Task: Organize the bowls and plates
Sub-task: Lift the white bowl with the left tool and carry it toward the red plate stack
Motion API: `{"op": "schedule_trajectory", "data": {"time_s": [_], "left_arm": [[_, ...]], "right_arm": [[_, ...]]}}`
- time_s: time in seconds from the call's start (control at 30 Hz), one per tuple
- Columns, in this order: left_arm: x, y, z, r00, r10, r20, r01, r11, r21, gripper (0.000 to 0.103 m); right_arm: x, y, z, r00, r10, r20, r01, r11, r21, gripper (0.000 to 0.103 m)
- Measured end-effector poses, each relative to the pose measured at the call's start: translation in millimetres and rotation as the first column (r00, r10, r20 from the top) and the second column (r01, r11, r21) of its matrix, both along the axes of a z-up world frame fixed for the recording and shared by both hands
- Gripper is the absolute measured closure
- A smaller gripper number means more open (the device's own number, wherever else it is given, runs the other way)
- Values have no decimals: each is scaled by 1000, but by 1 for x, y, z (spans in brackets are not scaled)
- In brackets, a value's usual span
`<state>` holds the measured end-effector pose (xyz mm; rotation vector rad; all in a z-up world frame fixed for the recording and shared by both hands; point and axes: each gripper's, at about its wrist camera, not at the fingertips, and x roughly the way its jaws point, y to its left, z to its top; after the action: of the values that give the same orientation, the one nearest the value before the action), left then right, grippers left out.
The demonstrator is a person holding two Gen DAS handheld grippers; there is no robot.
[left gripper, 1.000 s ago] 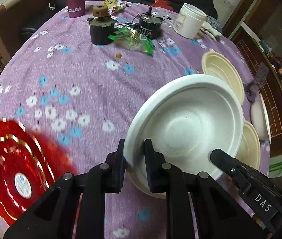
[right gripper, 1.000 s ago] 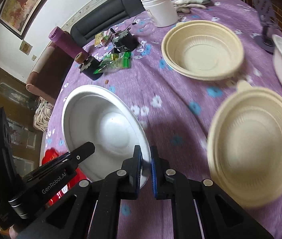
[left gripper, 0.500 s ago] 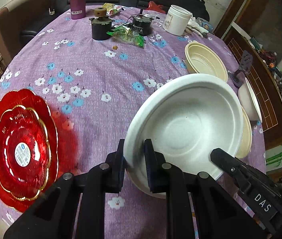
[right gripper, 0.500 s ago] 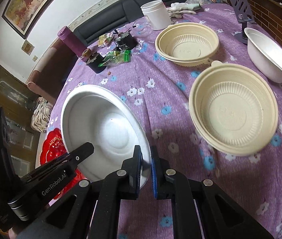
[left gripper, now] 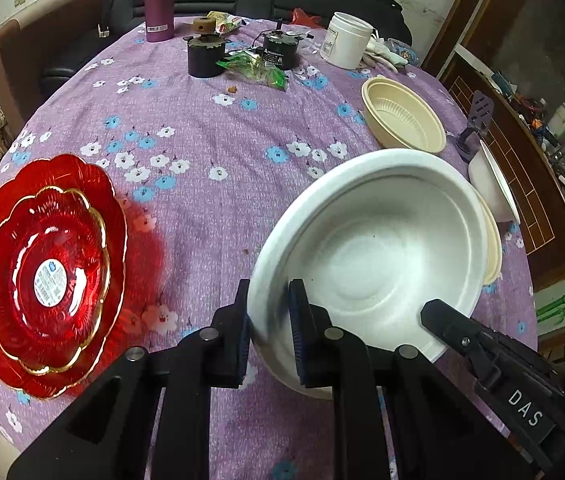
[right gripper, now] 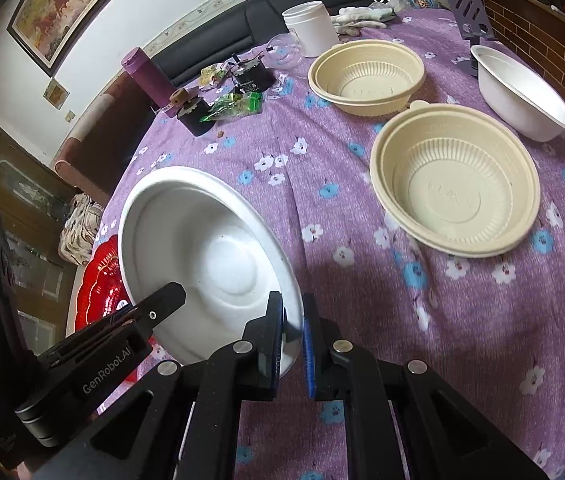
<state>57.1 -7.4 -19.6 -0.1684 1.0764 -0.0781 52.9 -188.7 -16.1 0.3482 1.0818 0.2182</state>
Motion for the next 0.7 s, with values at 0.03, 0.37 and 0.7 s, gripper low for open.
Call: {"op": "schedule_trajectory", "data": {"time_s": [0.03,0.37,0.7], "left_arm": [[-2,0,0,1000,-1,3,1,1000,1,88],[-13,-2,-6,1000,-6,26,6,1000,13,88],[-17,-2,-7,998,3,56,-5,1000,29,88]], "right_arm": [[-2,0,-1,1000,-1,0,1,1000,1,94],[-13,-2,-7,1000,-8,8,8,1000,0,94],[-11,0,-11,1000,2,17,-2,1000,8,94]]}}
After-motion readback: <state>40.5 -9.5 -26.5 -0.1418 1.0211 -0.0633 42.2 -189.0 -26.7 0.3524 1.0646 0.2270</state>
